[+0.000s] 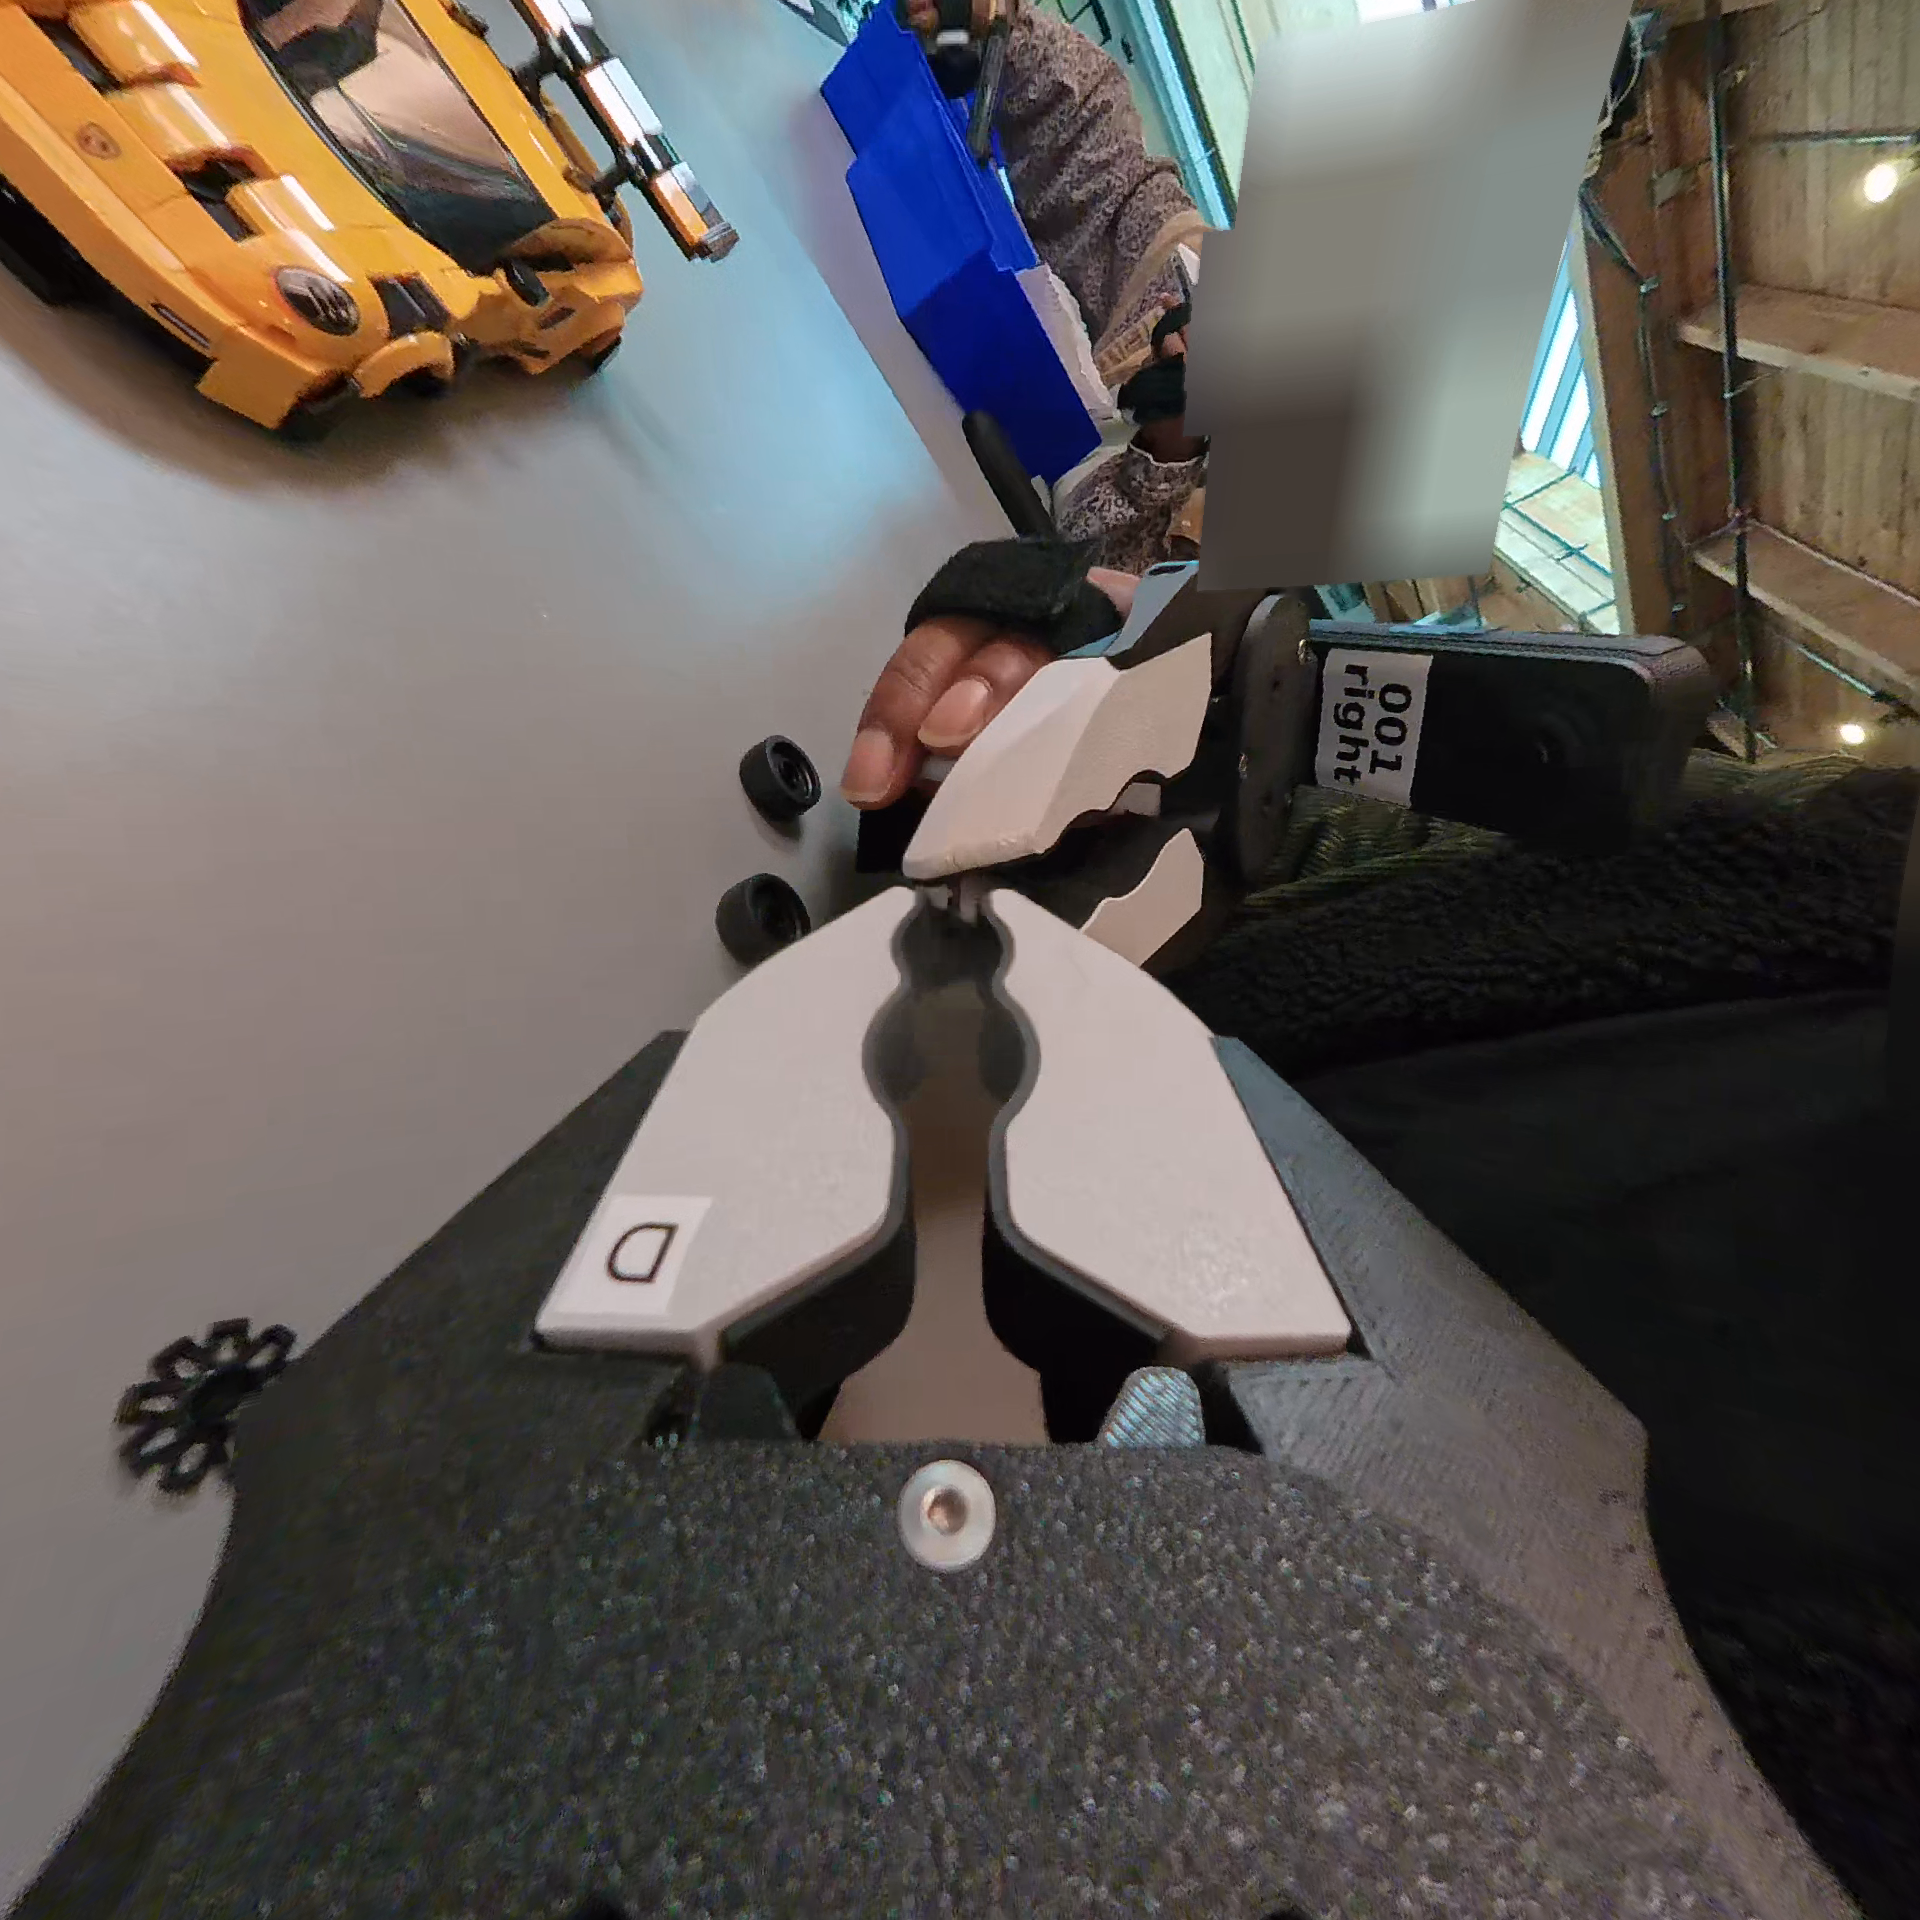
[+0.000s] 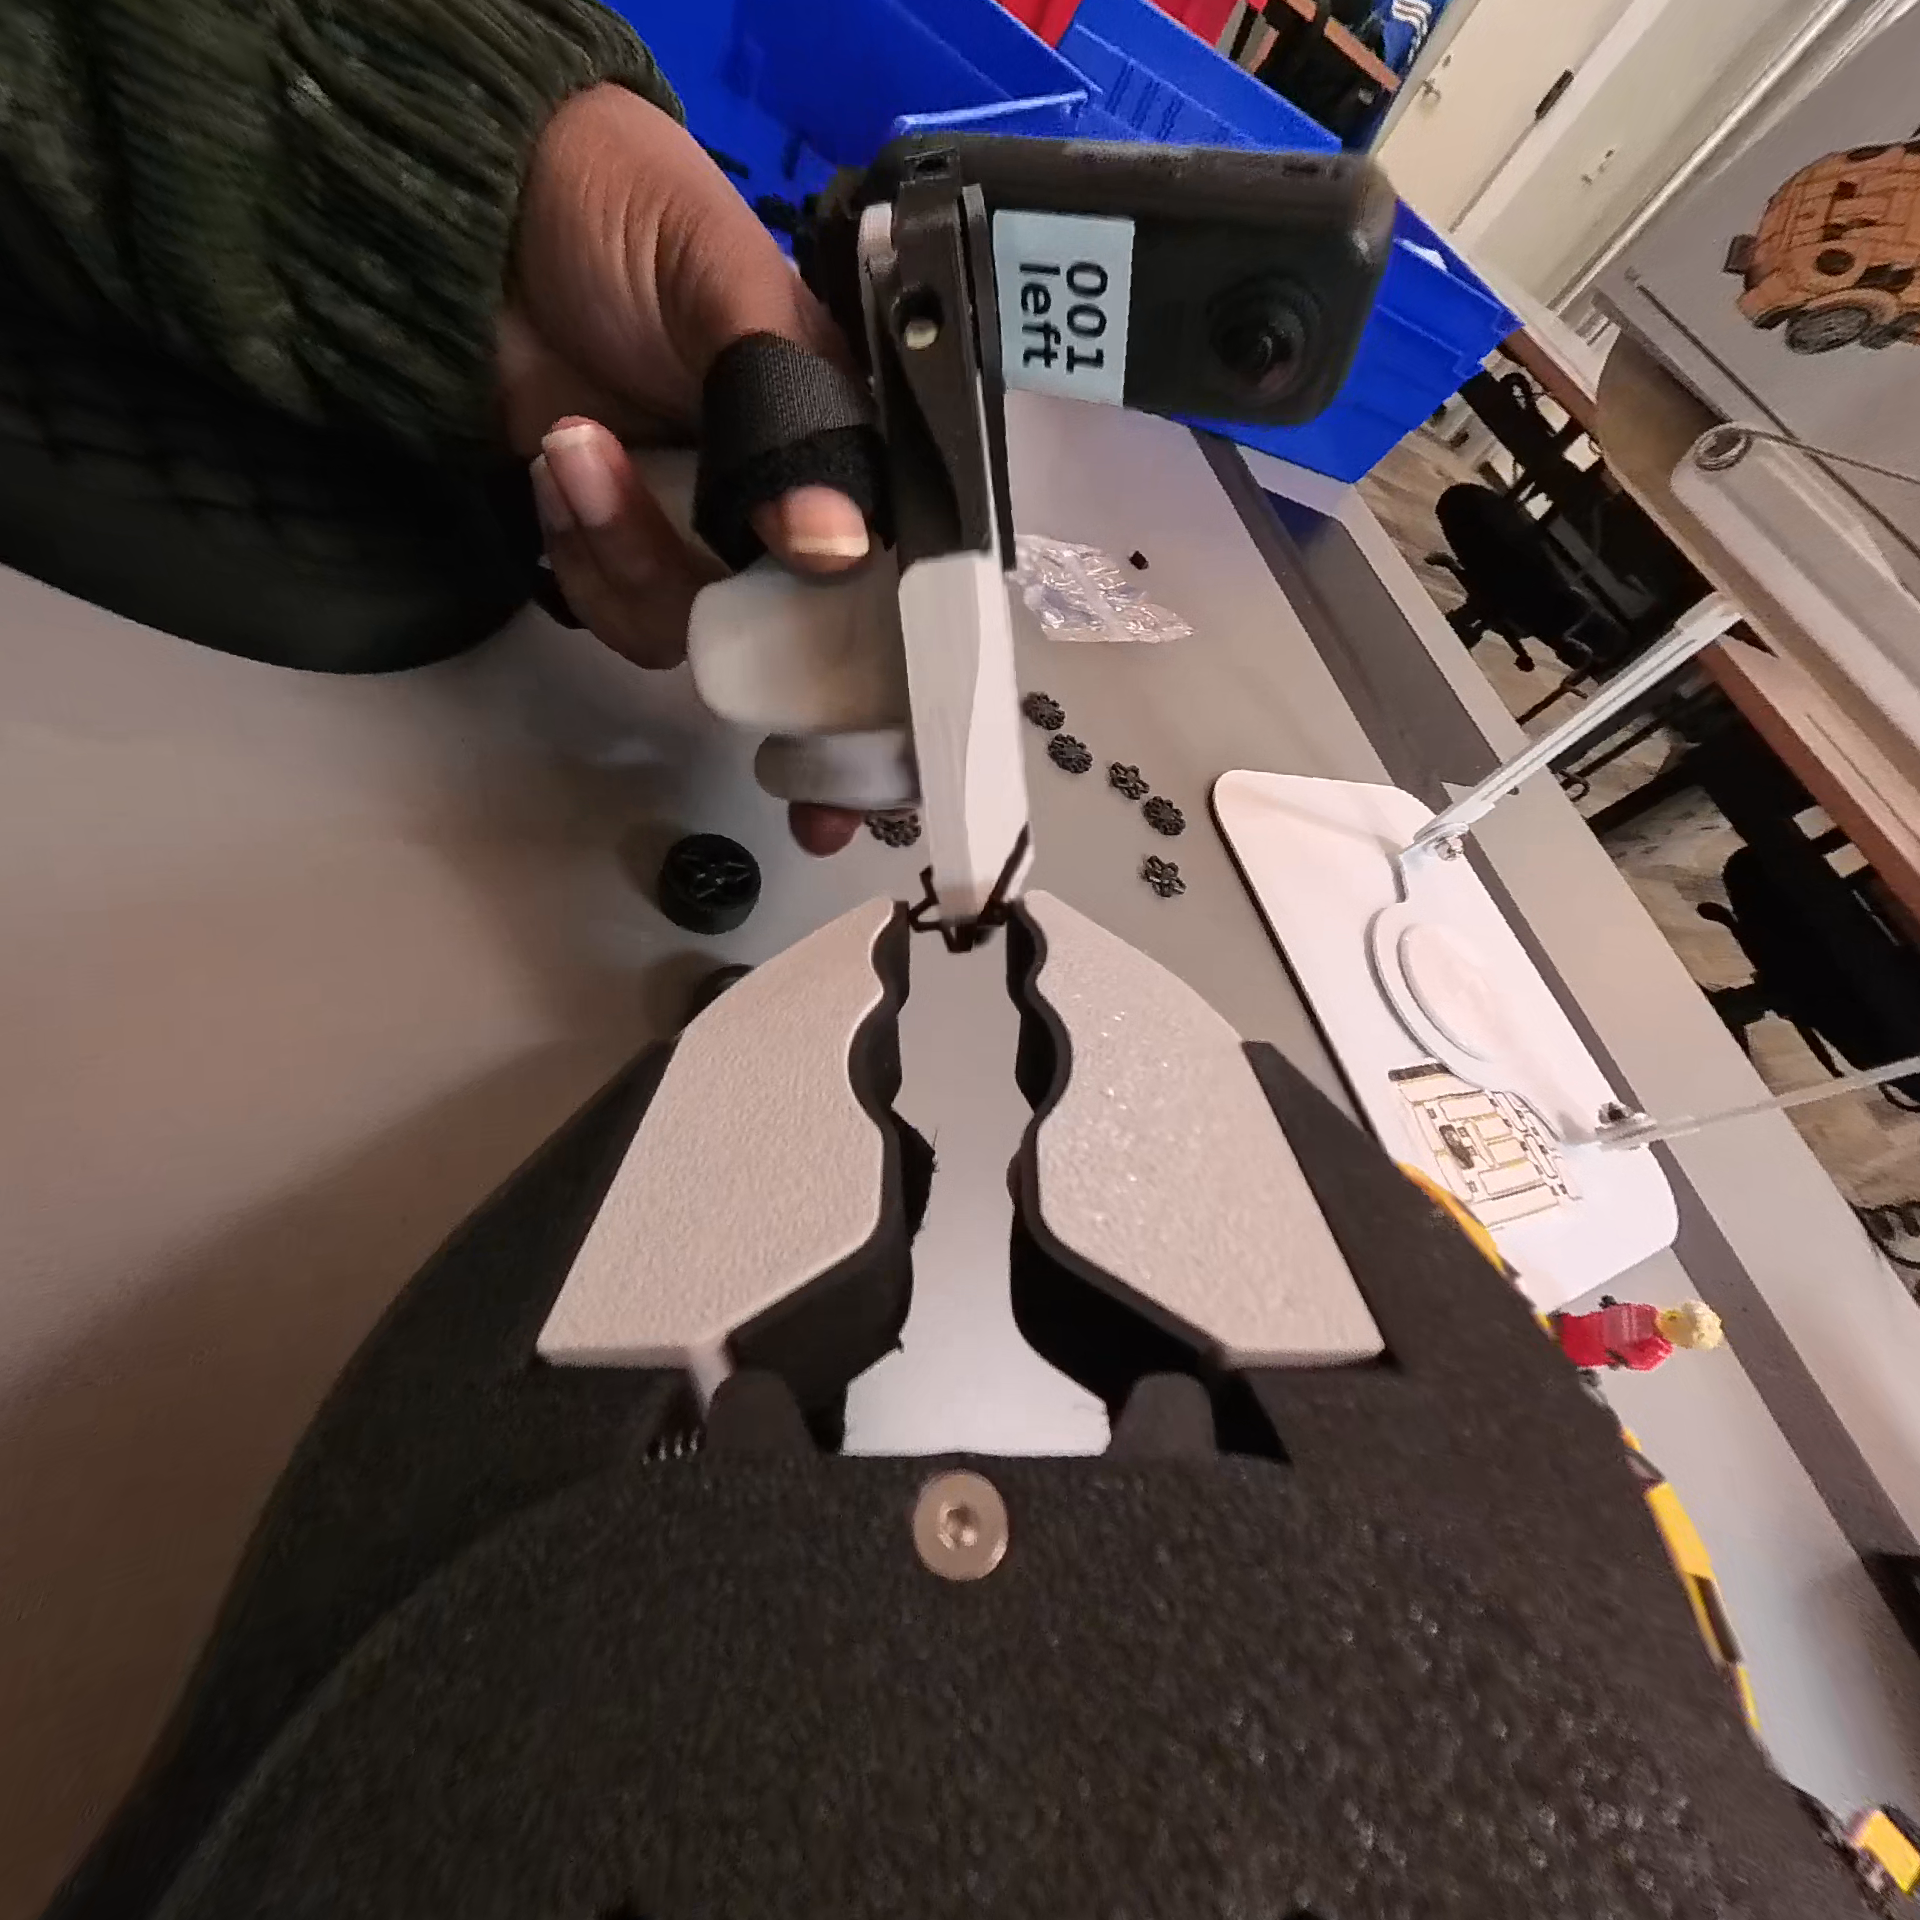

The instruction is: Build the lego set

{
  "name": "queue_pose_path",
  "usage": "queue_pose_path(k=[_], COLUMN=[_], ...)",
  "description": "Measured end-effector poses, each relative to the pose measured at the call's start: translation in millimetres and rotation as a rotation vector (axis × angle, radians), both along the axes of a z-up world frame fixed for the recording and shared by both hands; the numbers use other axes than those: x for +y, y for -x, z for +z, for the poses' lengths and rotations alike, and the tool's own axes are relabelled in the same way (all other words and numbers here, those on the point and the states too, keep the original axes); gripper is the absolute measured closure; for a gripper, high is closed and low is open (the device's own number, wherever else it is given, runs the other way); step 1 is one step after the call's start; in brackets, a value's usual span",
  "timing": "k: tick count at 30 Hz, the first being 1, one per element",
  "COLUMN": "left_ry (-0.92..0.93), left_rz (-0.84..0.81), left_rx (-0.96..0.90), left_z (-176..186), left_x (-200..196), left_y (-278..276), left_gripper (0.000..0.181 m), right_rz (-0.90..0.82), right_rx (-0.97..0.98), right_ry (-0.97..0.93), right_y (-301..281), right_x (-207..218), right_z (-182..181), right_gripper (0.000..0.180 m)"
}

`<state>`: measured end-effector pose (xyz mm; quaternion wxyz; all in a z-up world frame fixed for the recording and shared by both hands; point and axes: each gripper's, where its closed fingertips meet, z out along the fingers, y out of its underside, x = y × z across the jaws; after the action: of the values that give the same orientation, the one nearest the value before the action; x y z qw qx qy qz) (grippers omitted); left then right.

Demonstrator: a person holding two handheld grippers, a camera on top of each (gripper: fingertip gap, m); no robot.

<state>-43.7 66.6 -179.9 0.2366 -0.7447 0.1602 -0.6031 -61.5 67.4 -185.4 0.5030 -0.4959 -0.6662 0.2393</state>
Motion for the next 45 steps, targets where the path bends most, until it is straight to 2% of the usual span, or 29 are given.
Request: queue_pose_path(k=[2,4,9,15,32,35,40,45], left_ry=[-0.039,-0.12,-0.364,-0.414,-0.513,-0.554,-0.601,-0.668], left_rz=[0.032,0.047,0.101,0.064,-0.173,-0.192,-0.228,-0.265], left_rx=[0.001,0.049,0.409,0.498,0.605,0.604,0.71,0.828], left_z=[4.5,7.2,-13.8,-24.1,-49.3,-49.2,-63.0,-76.2], left_x=[5.6,8.3,17.2,13.4,-16.1,-19.3,-20.8,-20.3], left_y=[7.5,19.6,53.3,54.4,36.2,30.2,22.7,17.3], left_gripper=[0.161,0.157,0.154,0.155,0.151,0.142,0.137,0.142], right_rz=[0.011,0.045,0.13,0.203,0.232,0.223,0.179,0.184], right_rx=[-0.035,-0.105,-0.23,-0.439,-0.464,-0.431,-0.352,-0.314], right_ry=[0.025,0.078,0.181,0.228,0.279,0.277,0.276,0.293], right_y=[-2.0,-3.7,2.6,3.2,3.1,-1.1,-12.5,-23.0], right_x=[-0.1,-4.7,-18.5,-23.9,-21.8,-18.8,-10.3,-15.9], right_z=[-6.5,-18.5,-32.3,-56.9,-56.7,-45.3,-26.6,-24.0], right_gripper=[0.162,0.162,0.162,0.162,0.157,0.156,0.156,0.156])
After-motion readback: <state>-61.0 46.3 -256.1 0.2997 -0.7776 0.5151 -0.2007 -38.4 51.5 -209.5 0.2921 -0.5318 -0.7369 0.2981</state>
